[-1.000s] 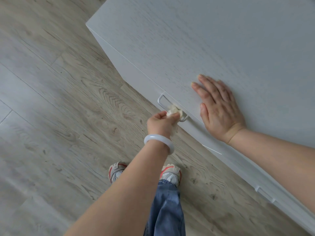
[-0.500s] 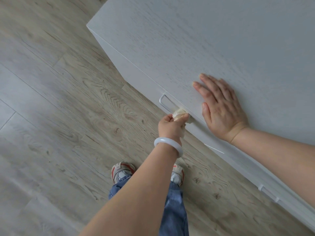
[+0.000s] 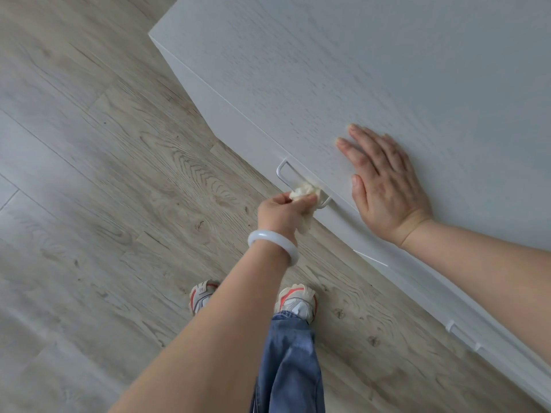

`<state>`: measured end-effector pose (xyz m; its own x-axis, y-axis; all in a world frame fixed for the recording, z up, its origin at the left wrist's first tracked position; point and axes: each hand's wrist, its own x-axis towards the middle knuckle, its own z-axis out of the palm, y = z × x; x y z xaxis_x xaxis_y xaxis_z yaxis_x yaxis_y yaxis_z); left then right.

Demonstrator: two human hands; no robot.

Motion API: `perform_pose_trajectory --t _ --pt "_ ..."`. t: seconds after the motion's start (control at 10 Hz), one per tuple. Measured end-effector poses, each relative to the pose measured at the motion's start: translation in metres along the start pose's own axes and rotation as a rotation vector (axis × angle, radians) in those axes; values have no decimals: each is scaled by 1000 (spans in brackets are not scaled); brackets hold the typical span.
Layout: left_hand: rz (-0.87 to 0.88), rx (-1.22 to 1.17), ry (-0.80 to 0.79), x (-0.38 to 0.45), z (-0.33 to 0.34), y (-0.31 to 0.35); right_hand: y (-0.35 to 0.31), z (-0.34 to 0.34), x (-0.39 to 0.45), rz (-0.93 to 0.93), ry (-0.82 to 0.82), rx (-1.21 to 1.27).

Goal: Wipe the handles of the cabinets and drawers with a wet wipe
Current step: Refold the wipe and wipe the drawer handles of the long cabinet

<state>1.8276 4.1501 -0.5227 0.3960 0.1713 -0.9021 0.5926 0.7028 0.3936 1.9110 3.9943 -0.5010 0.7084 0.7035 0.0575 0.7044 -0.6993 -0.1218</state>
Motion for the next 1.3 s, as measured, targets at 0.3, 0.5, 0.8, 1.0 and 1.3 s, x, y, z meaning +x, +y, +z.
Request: perform_pose_trajectory --t 0.3,0.5,0.8,1.0,1.3 --pt "163 153 123 9 -9 43 1 1 1 7 -5 9" --pt "0 152 41 -3 9 8 1 0 0 2 -3 1" --pt "-109 179 -142 26 -25 74 1 0 1 9 -8 16" --pt "-201 101 -291 35 -37 79 1 -1 1 13 -18 13" --pt "-110 -27 -193 35 -31 55 1 -1 1 2 -22 15"
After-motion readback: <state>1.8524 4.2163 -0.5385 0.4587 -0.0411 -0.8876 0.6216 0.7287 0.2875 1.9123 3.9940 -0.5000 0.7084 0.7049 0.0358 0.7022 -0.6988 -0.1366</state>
